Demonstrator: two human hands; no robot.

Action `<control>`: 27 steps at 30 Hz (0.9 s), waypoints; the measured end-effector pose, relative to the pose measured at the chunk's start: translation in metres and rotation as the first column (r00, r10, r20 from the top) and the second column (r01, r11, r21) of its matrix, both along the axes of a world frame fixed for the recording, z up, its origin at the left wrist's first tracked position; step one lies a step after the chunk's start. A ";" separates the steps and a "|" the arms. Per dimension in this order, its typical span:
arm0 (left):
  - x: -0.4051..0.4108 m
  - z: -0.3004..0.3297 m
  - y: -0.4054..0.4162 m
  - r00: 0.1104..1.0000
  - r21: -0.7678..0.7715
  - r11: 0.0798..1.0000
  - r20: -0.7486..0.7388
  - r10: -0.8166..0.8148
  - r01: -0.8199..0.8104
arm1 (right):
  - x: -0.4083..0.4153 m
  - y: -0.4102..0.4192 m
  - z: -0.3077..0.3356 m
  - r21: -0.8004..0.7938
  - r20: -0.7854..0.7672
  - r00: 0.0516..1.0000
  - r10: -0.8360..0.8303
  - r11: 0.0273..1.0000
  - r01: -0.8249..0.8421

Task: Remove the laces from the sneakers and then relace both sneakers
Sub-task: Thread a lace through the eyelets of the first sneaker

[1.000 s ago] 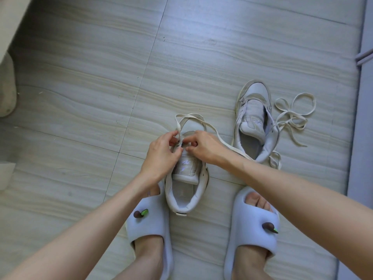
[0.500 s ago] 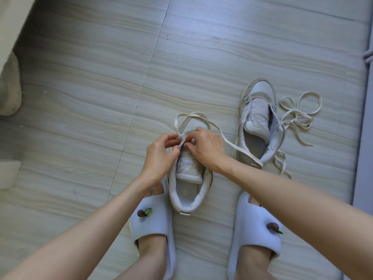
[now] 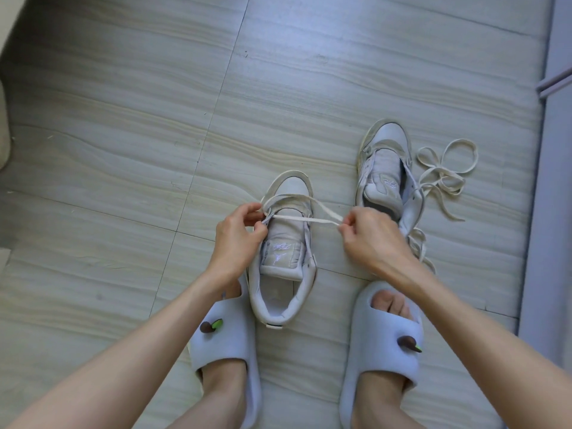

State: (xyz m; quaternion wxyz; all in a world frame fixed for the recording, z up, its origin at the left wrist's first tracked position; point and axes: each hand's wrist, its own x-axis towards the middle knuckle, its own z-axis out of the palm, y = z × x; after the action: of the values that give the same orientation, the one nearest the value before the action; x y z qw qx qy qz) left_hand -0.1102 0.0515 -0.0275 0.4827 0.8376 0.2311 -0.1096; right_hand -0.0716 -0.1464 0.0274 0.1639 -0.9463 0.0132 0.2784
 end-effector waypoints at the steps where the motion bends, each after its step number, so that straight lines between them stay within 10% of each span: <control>1: 0.000 0.000 0.000 1.000 0.003 1.000 0.000 0.001 -0.001 | 0.000 -0.011 0.003 -0.001 0.018 0.998 -0.054 0.999 0.054; 7: 0.000 -0.002 0.000 1.000 0.023 1.000 -0.019 -0.015 0.016 | 0.003 -0.051 0.005 0.197 0.033 0.910 -0.413 0.895 0.399; 11: -0.003 0.000 -0.003 0.994 0.132 0.985 -0.010 -0.110 0.110 | -0.001 -0.020 0.010 0.730 -0.567 0.673 -0.474 0.088 0.677; 15: -0.009 -0.001 -0.004 0.969 0.268 0.932 -0.028 -0.244 0.243 | 0.004 -0.004 0.010 0.640 -0.767 0.600 -0.227 -0.209 0.739; 24: 0.007 -0.003 -0.004 0.991 0.331 0.935 -0.060 -0.118 0.131 | -0.006 -0.019 0.002 0.636 -0.712 0.587 -0.386 0.000 0.771; 27: 0.020 -0.001 0.009 0.995 0.363 0.927 -0.059 -0.080 0.096 | -0.007 -0.045 0.001 0.620 -0.556 0.656 -0.510 0.272 0.736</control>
State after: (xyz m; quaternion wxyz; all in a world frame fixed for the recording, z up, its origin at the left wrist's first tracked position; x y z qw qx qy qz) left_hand -0.0905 0.0608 -0.0285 0.3082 0.9196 0.2201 -0.1042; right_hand -0.0781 -0.1918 0.0287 0.6688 -0.6310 0.2781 0.2781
